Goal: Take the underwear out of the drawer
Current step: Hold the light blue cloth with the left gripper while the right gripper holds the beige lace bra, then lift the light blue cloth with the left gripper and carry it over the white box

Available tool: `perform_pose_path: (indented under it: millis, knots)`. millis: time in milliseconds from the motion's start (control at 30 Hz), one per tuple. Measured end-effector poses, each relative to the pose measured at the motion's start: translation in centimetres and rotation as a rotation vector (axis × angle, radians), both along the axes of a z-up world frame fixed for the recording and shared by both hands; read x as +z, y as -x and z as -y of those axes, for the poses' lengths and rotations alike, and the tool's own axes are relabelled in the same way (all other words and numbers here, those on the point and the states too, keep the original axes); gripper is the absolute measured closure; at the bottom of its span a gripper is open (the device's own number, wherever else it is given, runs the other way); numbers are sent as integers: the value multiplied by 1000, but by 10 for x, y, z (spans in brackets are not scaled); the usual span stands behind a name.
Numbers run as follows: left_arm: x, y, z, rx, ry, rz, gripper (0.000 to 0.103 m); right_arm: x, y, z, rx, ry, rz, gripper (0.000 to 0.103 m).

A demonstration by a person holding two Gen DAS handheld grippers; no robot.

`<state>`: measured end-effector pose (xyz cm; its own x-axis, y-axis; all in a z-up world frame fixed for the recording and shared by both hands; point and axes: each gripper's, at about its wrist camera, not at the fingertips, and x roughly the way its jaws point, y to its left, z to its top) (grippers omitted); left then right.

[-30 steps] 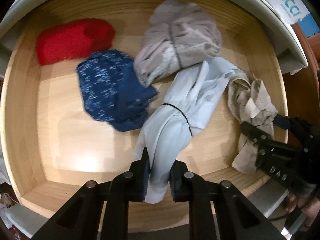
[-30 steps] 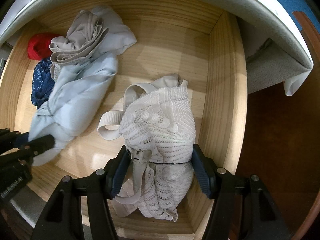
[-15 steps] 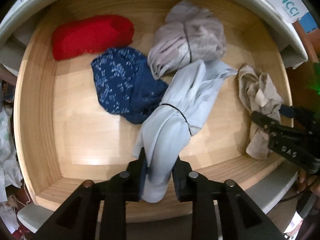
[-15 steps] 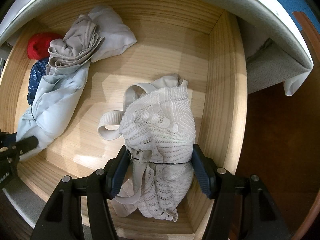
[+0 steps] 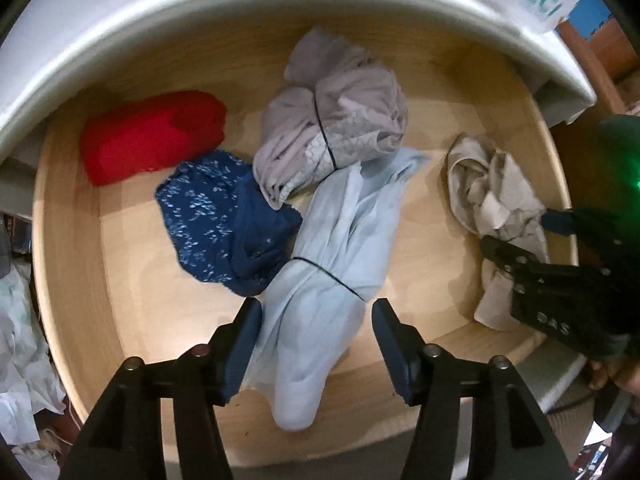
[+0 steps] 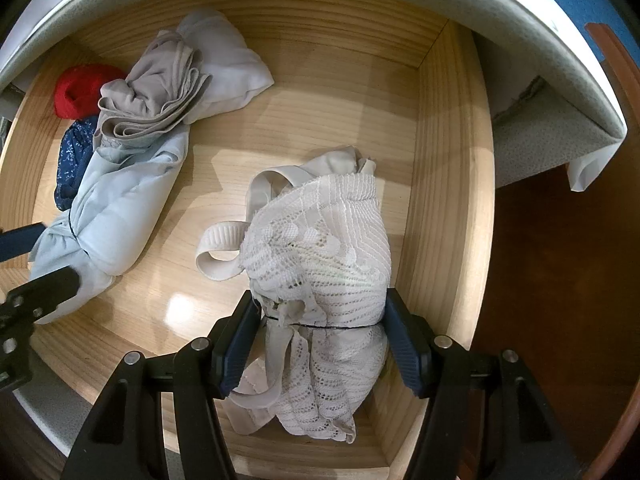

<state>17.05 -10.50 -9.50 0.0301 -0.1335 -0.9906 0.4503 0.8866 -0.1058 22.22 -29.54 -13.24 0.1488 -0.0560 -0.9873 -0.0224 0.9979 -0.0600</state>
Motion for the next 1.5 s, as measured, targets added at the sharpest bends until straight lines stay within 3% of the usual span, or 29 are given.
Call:
perform_pose_path:
  millis: [300,500,667,1000,1500]
  knots:
    - [-27,-9,18,29,-30,-82,41,0,0,0,0,1,0,43]
    - [-45,-12,32,24,-99,-134,38,0,0,1,-1,0,0,43]
    - [-52,-19,42,37,-82,-128,40,0,-1,0,-2,-1,1,43]
    - [-40,-11,45,44,-62,-94,60,-1,-1,1,-2,0,1,43]
    - [17,24,24,35,-13,-49,63,-4,-1,-3,0,10,-2,43]
